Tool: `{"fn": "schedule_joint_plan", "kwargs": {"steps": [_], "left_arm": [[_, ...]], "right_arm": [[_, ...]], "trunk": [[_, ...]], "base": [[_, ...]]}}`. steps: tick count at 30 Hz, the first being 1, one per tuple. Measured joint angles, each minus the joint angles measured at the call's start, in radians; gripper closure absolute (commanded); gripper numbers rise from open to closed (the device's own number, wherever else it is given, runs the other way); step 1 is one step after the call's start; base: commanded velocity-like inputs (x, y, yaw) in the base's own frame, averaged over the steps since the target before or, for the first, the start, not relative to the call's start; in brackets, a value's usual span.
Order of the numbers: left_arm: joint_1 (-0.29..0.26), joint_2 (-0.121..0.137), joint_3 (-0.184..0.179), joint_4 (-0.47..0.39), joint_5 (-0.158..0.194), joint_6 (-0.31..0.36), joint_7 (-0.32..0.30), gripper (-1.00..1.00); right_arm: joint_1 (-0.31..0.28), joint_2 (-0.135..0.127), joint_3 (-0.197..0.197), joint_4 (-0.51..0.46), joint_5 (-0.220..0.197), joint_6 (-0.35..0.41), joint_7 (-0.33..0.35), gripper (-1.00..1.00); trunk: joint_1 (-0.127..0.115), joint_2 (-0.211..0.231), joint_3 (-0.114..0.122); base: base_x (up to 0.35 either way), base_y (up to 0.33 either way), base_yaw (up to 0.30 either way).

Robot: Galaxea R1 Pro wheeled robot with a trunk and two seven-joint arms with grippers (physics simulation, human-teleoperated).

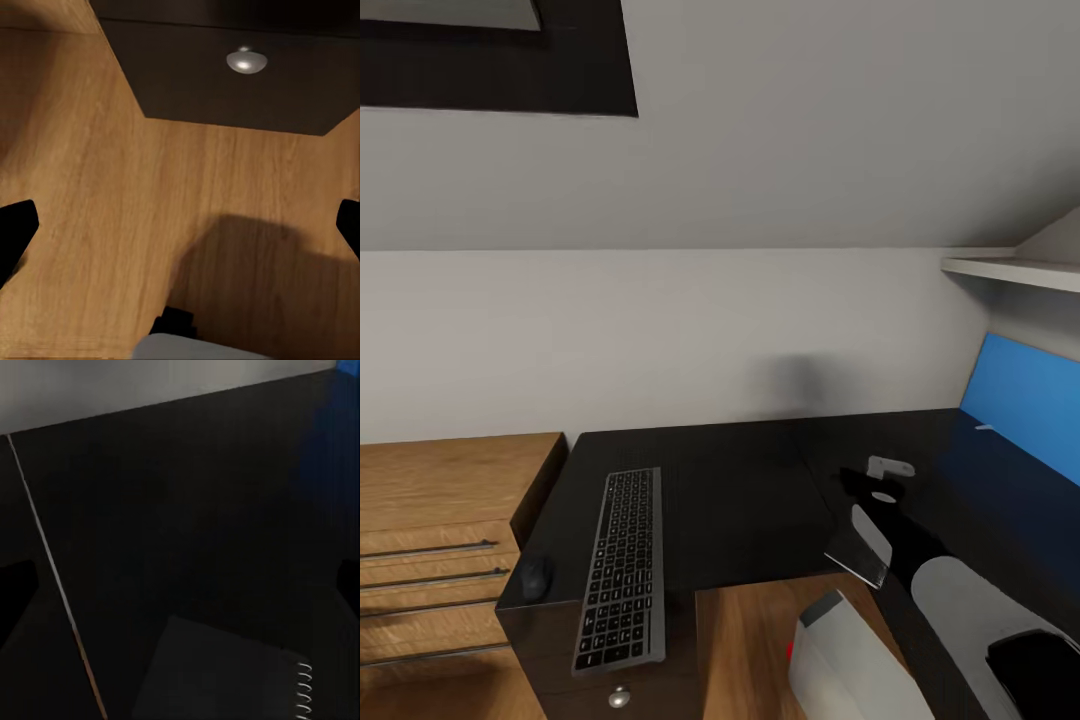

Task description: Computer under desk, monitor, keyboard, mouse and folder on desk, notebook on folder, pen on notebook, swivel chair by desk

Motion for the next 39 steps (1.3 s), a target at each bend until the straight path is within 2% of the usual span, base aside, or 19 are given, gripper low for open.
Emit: {"fn": "schedule_joint_plan", "kwargs": {"steps": [2, 3, 4, 5, 6, 7, 10, 14, 20, 26, 39], "left_arm": [[0.0, -0.001, 0.001, 0.007, -0.001, -0.001, 0.001, -1.0], [0.0, -0.002, 0.001, 0.01, -0.002, -0.002, 0.001, -1.0], [0.0, -0.004, 0.0, 0.013, -0.005, -0.024, 0.001, -1.0], [0.0, -0.005, 0.0, 0.014, -0.006, -0.067, 0.001, -1.0], [0.0, -0.005, -0.001, 0.014, -0.006, -0.109, 0.002, -1.0], [0.0, -0.006, -0.001, 0.014, -0.004, -0.208, 0.004, -1.0], [0.0, -0.009, -0.001, 0.014, -0.001, -0.281, 0.006, -1.0], [0.0, -0.011, -0.001, 0.014, 0.0, -0.318, 0.007, -1.0], [0.0, -0.01, 0.0, 0.013, 0.0, -0.329, 0.007, -1.0], [0.0, -0.005, -0.001, -0.03, 0.002, -0.323, 0.006, -1.0], [0.0, 0.001, -0.003, -0.074, 0.001, -0.32, 0.005, -1.0]], "right_arm": [[-0.036, -0.011, 0.0, 0.064, 0.006, -0.015, 0.03, -1.0], [-0.071, -0.02, 0.0, 0.126, 0.01, -0.026, 0.053, -1.0], [-0.128, -0.047, -0.001, 0.216, 0.015, -0.04, 0.08, -1.0], [-0.152, -0.071, -0.001, 0.251, 0.014, -0.046, 0.09, -1.0], [-0.16, -0.083, 0.0, 0.266, 0.011, -0.048, 0.094, -1.0], [-0.169, -0.095, -0.001, 0.283, 0.008, -0.049, 0.099, -1.0], [-0.173, -0.101, -0.001, 0.29, 0.006, -0.05, 0.1, -1.0], [-0.175, -0.102, -0.001, 0.293, 0.006, -0.05, 0.101, -1.0], [-0.175, -0.097, 0.002, 0.29, 0.002, -0.048, 0.102, -1.0], [-0.174, -0.086, 0.002, 0.292, -0.001, -0.047, 0.103, -1.0], [-0.174, -0.085, -0.003, 0.29, -0.004, -0.047, 0.103, -1.0]], "trunk": [[0.0, 0.0, 0.0], [0.0, 0.0, 0.0], [0.0, 0.0, 0.0], [0.0, 0.0, 0.0], [0.0, 0.0, 0.0], [0.004, -0.007, -0.003], [0.015, -0.028, -0.013], [0.031, -0.056, -0.025], [0.054, -0.098, -0.044], [0.077, -0.14, -0.063], [0.126, -0.231, -0.103]], "base": [[0.004, 0.0, 0.0], [0.001, 0.0, 0.0], [0.0, 0.0, 0.0], [0.0, 0.0, 0.0], [0.0, 0.0, 0.0], [0.0, 0.0, 0.0], [0.0, 0.0, 0.0], [0.0, 0.0, 0.0], [0.0, 0.0, 0.0], [0.0, 0.0, 0.0], [0.0, 0.0, 0.0]]}}
